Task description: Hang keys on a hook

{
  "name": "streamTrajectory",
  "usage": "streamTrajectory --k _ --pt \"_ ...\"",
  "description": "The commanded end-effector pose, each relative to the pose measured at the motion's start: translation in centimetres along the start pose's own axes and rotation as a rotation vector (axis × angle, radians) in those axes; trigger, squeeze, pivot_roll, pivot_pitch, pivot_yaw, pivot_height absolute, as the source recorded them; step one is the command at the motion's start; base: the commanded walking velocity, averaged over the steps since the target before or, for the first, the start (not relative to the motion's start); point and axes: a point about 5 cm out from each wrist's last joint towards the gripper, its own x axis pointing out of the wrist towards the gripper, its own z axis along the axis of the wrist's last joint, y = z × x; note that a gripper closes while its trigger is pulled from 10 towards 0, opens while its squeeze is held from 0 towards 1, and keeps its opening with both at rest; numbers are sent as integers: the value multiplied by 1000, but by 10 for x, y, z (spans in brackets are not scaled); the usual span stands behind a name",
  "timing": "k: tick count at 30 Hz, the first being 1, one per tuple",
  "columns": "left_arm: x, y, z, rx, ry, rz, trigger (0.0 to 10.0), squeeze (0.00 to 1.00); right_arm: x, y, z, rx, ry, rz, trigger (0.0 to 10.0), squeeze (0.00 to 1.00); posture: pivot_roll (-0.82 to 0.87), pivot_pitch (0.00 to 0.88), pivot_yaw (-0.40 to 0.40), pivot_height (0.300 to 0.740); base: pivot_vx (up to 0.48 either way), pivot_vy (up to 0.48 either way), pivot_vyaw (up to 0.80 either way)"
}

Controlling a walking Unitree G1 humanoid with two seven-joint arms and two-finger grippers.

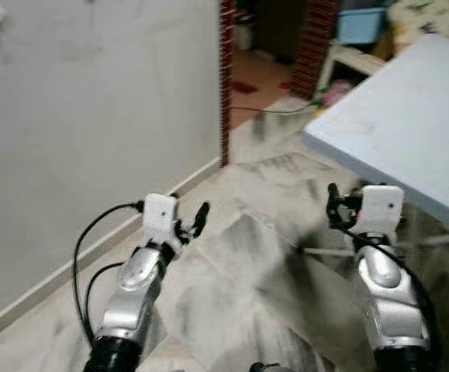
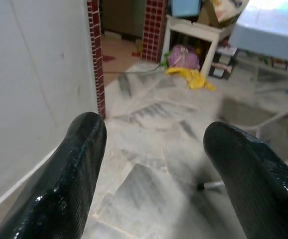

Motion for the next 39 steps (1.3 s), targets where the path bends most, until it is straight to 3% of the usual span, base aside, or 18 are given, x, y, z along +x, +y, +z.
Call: streamTrajectory --k 1,7,15,24,39 --pt "2 0 13 14 -54 21 10000 0 0 -4 3 -12 2 -11 10000 0 -68 124 65 740 0 0 -775" --pt "5 4 23 44 -95 72 10000 0 1 -6 6 -15 2 -30 10000 0 -69 129 59 740 0 0 -775" --pt "4 14 29 148 -151 202 10000 0 6 -12 11 -22 -8 -48 10000 0 -76 131 54 740 0 0 -778" --pt "4 13 26 43 -136 166 10000 0 16 -22 22 -2 -41 -98 10000 0 -83 132 58 740 0 0 -728" --pt "3 9 28 43 -146 139 10000 0 18 -15 25 -5 -57 -76 10000 0 -71 135 61 740 0 0 0"
